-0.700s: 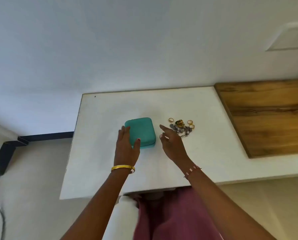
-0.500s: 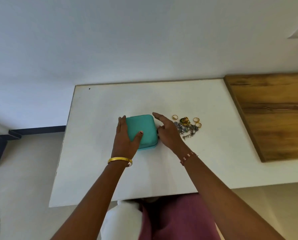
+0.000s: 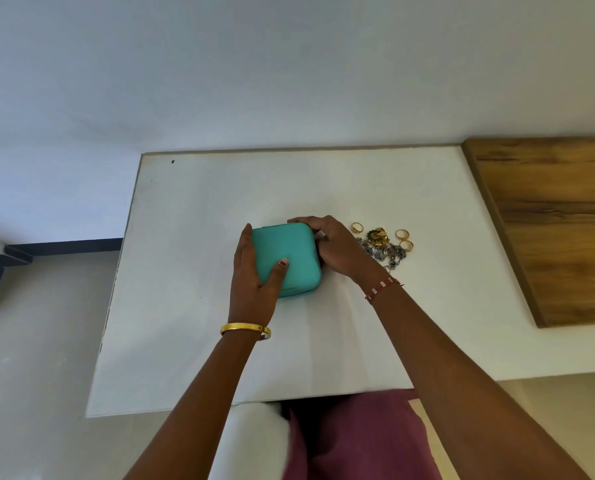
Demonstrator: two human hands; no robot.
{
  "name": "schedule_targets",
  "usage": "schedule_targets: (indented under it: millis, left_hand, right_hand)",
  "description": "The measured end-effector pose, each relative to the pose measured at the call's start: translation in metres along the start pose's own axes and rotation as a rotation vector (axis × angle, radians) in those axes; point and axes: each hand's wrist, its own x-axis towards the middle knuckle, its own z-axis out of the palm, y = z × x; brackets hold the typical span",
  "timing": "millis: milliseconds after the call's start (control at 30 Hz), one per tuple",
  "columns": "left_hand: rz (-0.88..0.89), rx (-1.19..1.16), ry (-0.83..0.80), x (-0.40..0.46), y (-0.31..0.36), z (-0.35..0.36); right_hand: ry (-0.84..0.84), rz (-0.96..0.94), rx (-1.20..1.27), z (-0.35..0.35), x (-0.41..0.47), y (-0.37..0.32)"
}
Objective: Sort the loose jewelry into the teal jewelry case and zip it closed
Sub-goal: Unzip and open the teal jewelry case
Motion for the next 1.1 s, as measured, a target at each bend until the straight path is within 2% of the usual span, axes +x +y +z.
schedule_targets:
  millis: [467,733,1000,1100]
  left_hand:
    - [0.007,0.014,0.012,0.002,-0.003,0.002]
    - [0.001,-0.014,0.052,-0.001,0.0,0.005]
    - [-0.019,-0.024,0.041,-0.001,0.003,0.004]
    - [-0.032,-0.032,0.032,-0.001,0.002,0.004]
  right_hand:
    - [0.188,0.01,-0.138,0.005,0.017,0.015]
    - [0.402,-0.097,-0.268,0.017,0.004,0.025]
    - [0.38,-0.178,-0.504,0.016,-0.053,0.041]
    - [0.402,-0.204,-0.519,0.032,-0.084,0.049]
